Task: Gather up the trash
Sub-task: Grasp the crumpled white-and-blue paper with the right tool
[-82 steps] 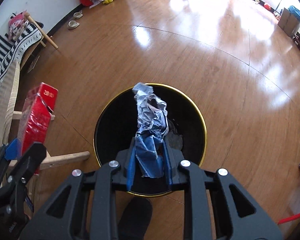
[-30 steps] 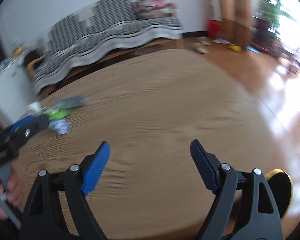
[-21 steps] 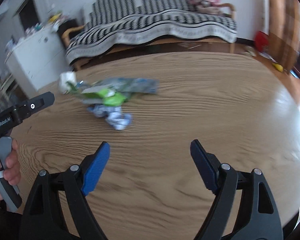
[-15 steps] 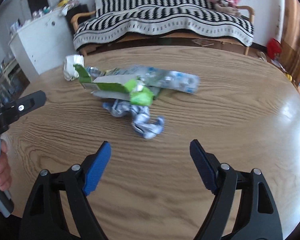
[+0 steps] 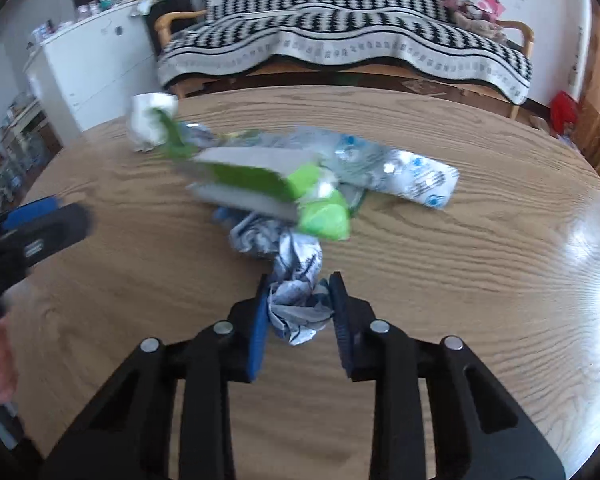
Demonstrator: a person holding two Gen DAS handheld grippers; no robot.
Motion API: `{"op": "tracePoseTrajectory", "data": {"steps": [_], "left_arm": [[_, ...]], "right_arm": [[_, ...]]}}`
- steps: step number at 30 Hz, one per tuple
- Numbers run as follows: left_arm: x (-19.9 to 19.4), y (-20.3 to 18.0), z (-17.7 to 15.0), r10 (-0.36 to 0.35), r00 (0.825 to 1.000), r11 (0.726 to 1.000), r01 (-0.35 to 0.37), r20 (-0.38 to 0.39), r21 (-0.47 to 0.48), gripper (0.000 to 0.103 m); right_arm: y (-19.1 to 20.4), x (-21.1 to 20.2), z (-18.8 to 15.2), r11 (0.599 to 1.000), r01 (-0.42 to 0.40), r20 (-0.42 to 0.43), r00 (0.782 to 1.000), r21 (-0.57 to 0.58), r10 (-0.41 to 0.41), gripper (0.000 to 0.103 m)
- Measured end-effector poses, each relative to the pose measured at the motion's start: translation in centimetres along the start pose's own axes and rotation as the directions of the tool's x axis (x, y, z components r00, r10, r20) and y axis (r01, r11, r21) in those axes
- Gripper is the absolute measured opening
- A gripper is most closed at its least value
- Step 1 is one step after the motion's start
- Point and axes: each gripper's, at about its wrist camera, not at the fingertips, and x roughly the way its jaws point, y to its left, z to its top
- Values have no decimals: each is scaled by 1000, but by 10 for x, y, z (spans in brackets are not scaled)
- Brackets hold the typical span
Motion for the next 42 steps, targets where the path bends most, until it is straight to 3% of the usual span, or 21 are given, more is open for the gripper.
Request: {"op": "tracePoseTrajectory", "data": {"steps": [4,8,15,19,22,24,26,29,31,37,39,42], "left_arm": [[2,-5,4,-21,1000,999,21,-12,-50,95],[6,-23,6,-37,999,998,36,-19,-55,95],[24,-65,9,-54,998,994,49,-46,-94,95],[33,-82,15,-17,997,997,12,-69,-73,95],[24,-85,21,55,996,998,-57,-66,-27,95],[21,-81,20,60,995,996,-65,-85,-64,96],[25,-79,19,19,993,991,-34,-117,-130,96],[32,-78,16,14,988,969,-52,-157,-240,96],[39,-75,11,24,982,939,-86,-187,-332,96],[61,-66,5,21,969,821,-156,-244,-549,96],[68,-68,6,25,966,805,-172,-257,-568,96],[74,-77,11,64,966,802,-200,-252,-563,97]], "right_arm": [[14,-32,-18,995,-56,-4,998,-87,55,28],[9,-61,-41,990,-47,-13,999,-134,46,28],[-42,-100,-75,998,6,-9,1000,-65,-7,28],[-69,-122,-91,1000,22,7,1000,-17,-22,28],[-83,-135,-100,1000,28,14,999,-2,-28,28],[-92,-141,-106,999,36,15,999,2,-36,28],[-97,-144,-112,999,42,12,999,10,-43,28],[-98,-147,-113,999,46,9,999,16,-47,28],[-94,-149,-111,999,42,13,999,10,-42,28],[-87,-151,-107,999,30,14,999,-10,-30,28],[-87,-151,-108,999,29,8,1000,-15,-28,28],[-87,-150,-109,999,27,3,1000,-18,-27,28]]}}
